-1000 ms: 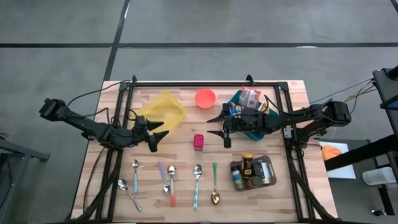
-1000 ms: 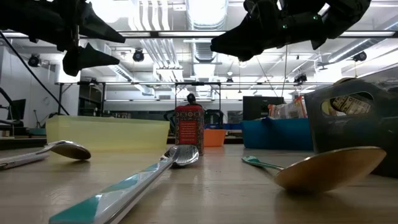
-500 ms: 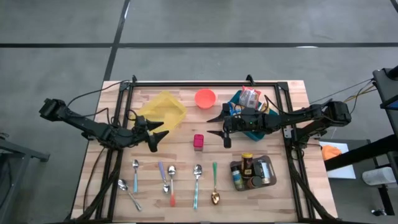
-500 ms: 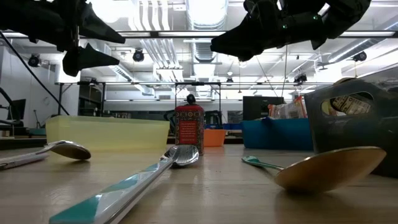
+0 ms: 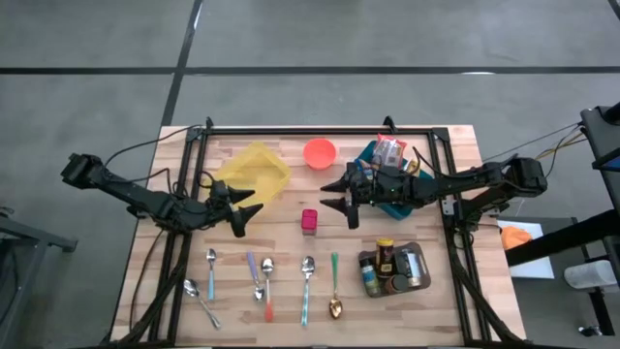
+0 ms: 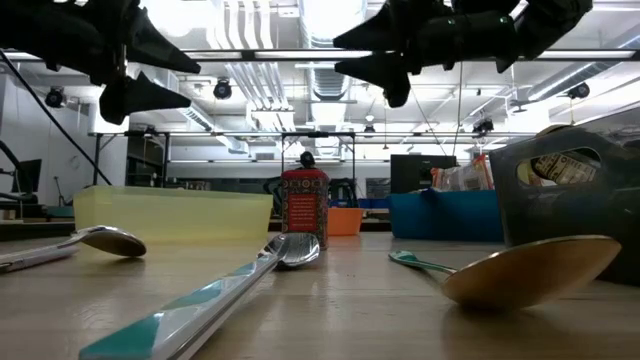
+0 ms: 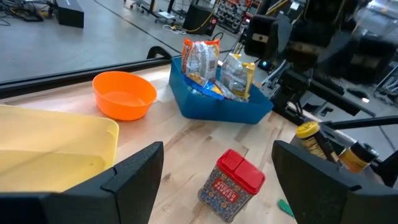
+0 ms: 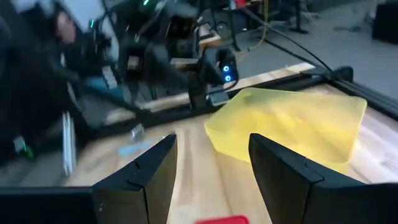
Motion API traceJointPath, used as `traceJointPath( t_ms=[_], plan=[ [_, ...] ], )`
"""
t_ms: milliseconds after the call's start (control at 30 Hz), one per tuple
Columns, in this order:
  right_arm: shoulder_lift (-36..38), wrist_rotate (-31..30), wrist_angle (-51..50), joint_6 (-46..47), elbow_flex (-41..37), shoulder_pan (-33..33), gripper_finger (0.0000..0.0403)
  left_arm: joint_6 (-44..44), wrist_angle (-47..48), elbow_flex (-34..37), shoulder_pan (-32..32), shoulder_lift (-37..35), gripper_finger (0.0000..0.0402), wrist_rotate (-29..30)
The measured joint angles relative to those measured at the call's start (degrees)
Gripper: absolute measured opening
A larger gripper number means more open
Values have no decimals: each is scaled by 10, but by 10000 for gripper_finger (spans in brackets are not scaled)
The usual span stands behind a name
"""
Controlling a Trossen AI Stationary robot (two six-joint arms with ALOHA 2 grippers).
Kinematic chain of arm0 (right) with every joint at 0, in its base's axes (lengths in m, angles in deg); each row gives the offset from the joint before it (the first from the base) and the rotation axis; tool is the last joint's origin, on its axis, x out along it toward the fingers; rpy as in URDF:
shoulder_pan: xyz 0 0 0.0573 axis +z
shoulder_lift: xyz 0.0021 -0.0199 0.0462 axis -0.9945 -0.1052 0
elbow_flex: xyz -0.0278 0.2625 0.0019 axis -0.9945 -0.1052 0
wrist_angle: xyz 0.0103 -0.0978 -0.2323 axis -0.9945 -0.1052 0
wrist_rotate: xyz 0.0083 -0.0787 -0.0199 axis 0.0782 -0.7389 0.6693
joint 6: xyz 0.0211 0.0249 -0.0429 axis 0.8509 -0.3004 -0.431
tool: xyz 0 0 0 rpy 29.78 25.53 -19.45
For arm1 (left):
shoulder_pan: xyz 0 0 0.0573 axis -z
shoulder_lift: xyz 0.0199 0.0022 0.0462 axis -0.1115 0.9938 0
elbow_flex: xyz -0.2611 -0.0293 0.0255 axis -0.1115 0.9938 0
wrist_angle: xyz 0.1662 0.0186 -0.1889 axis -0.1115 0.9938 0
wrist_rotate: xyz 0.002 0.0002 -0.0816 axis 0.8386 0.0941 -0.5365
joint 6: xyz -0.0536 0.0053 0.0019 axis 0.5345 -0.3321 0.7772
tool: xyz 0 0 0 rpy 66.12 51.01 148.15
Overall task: Pick & Place Food Item
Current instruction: Put the red seasoning can into the black bin
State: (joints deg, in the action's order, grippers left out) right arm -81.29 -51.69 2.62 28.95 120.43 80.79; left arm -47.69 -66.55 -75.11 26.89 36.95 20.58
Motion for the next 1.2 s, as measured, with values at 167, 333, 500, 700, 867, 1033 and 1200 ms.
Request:
traceJointPath(
  t_ms=[167,333,500,700,867,1033,1200],
  plan=[
    [0,-72,-47,105,27,0,196,0,18,0,0,0,300,0],
    [-16,-73,-231,299,97,3,196,0,40,0,0,0,300,0],
    [-46,-76,-411,343,196,6,196,0,56,0,0,0,300,0],
    [-114,-110,-543,361,311,33,196,-1,73,0,0,0,300,0],
    [-184,-149,-605,362,394,58,196,-1,79,0,0,0,300,0],
    [-250,-185,-627,440,447,82,196,-1,80,0,0,0,300,0],
    [-287,-233,-648,464,483,91,196,-2,85,0,0,0,300,0]
  ],
)
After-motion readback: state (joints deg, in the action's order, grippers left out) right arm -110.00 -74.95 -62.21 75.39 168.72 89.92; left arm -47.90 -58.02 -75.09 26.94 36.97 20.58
